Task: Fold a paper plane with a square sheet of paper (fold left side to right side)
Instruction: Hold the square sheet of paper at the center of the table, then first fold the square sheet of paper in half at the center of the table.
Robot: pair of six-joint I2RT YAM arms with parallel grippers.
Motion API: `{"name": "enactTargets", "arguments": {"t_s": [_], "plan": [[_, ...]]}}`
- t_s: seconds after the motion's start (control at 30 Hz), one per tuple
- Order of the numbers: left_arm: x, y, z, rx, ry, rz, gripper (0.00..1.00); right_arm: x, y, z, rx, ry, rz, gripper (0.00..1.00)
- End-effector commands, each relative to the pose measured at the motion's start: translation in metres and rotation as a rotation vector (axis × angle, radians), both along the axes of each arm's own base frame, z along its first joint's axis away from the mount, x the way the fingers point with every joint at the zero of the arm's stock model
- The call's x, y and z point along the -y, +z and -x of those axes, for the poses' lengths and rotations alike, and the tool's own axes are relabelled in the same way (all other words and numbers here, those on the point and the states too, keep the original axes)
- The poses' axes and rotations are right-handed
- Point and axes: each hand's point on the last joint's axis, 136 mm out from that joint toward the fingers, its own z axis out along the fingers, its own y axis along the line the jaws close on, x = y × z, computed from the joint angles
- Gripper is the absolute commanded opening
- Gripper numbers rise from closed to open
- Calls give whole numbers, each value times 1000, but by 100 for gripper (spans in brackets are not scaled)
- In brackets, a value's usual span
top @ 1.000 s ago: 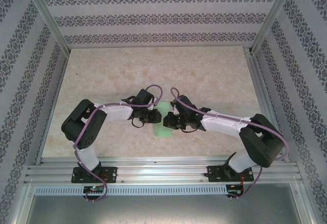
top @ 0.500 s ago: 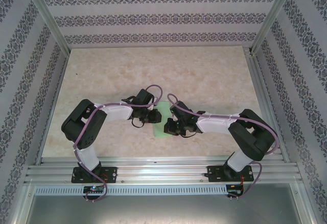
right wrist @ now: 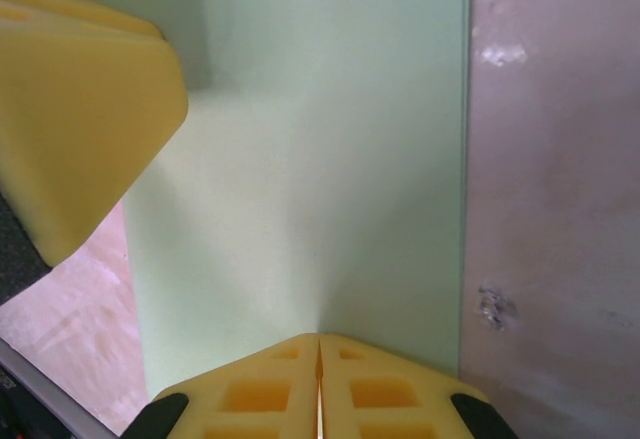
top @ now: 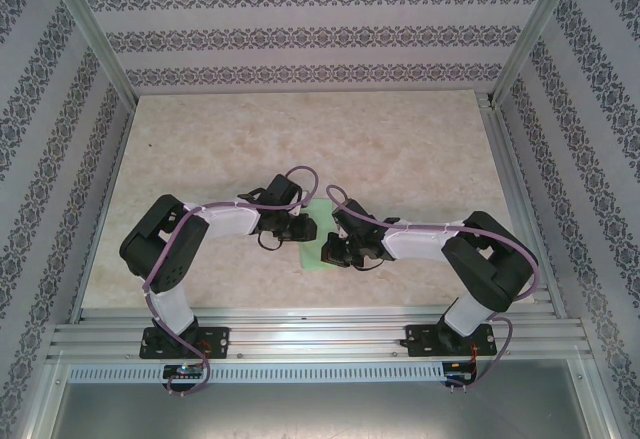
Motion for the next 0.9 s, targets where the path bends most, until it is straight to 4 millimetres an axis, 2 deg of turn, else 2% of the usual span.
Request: {"name": "enactTargets", "arguments": {"t_s": [0.0, 0.3, 0.53, 0.73, 0.87], "plan": [[-26, -22, 9, -44, 3, -128, 27, 31, -36, 26, -77, 8, 153, 9], [-35, -7, -20, 3, 11, -98, 28, 48, -49, 42, -113, 17, 218, 9], [-42, 3, -41, 41, 18, -62, 30, 52, -53, 48, -128, 33, 240, 9], [-42, 4, -54, 47, 15, -33, 30, 52, -53, 49, -128, 36, 243, 9], [-53, 16, -59, 74, 41, -25, 30, 50, -53, 49, -129, 36, 240, 9]]}}
